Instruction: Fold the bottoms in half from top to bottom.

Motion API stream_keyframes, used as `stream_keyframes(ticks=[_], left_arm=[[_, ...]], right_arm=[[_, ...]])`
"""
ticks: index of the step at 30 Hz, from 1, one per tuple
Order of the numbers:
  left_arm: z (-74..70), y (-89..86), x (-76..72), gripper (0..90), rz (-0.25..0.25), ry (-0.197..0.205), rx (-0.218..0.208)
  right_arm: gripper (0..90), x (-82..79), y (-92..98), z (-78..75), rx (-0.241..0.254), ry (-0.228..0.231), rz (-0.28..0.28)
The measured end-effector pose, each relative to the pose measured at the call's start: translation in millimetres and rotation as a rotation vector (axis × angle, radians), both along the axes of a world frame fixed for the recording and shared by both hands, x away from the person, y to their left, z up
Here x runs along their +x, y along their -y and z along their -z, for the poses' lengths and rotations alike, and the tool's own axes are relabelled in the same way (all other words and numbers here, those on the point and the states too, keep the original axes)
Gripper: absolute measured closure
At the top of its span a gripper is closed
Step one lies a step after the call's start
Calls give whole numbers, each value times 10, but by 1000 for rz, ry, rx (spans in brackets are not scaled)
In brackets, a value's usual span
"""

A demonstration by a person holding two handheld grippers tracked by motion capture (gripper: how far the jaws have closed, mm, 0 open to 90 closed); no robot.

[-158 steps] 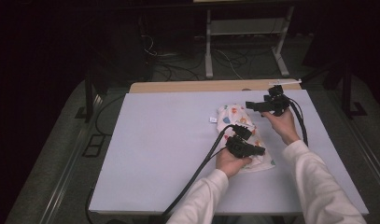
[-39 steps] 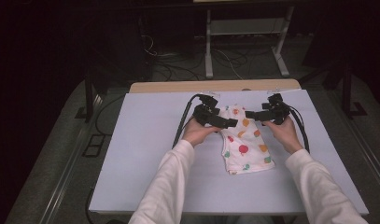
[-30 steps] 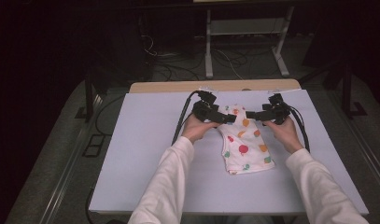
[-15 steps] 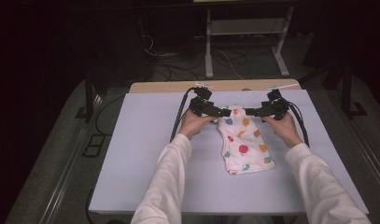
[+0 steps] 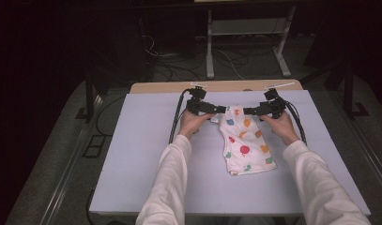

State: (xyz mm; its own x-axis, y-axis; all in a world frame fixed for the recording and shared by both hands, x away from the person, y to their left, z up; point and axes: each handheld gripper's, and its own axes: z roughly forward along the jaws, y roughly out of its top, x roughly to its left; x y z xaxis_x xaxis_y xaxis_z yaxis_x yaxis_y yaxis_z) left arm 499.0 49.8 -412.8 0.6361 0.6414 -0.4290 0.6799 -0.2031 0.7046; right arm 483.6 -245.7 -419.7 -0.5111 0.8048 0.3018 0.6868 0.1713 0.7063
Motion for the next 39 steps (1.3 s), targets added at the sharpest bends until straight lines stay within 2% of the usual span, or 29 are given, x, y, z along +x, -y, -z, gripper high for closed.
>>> stream_keyframes(ticks=[2,5,9,15,18,20,26,30,32,35,39], left_arm=[[53,5,29,73,-23,-12,-4],[131,6,61,99,-30,-31,0],[224,8,94,126,-42,-58,-6],[267,27,105,159,-42,-57,8],[277,37,104,206,-38,-60,9],[286,47,104,283,-28,-58,11],[336,94,108,420,-8,-60,10],[368,106,118,495,-26,-70,21],[387,111,121,529,-26,-77,29],[404,135,114,571,-9,-78,41],[420,161,110,622,-14,-86,56]], right_arm=[[0,22,-25,5,-6,-4,2],[0,55,-57,-2,-30,-9,7],[0,94,-54,29,-32,-30,30],[0,148,-12,145,-37,-88,50],[45,163,22,180,-24,-106,46],[55,165,27,196,-21,-111,35],[164,166,6,193,-12,-101,43],[259,174,1,204,-27,-91,59],[293,186,4,227,-16,-100,72],[362,192,-22,253,-21,-89,60],[445,214,-60,293,-20,-87,49]])
